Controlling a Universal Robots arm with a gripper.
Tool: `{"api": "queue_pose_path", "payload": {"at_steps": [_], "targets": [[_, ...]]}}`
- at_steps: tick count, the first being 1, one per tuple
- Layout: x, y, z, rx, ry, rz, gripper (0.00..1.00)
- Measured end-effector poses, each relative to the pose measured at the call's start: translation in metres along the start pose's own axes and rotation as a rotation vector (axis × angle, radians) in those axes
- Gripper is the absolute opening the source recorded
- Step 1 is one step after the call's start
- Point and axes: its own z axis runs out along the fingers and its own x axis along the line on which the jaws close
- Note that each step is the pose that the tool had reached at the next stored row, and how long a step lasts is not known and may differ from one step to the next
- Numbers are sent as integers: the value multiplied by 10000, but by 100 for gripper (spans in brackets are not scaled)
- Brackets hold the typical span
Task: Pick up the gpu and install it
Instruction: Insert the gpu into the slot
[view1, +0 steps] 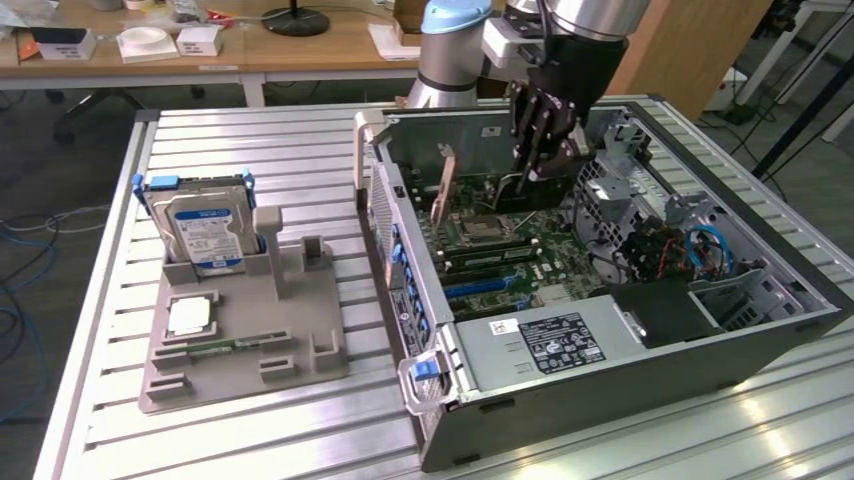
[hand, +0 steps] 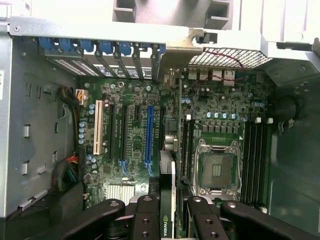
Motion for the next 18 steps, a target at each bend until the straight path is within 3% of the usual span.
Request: {"api": "queue_pose_path", "payload": {"at_steps": [13, 16, 18], "targets": [[9, -4, 93, 2, 0, 11, 26], [9, -4, 117, 68, 2, 10, 26], [9, -5, 125, 81, 5, 9, 26]]}}
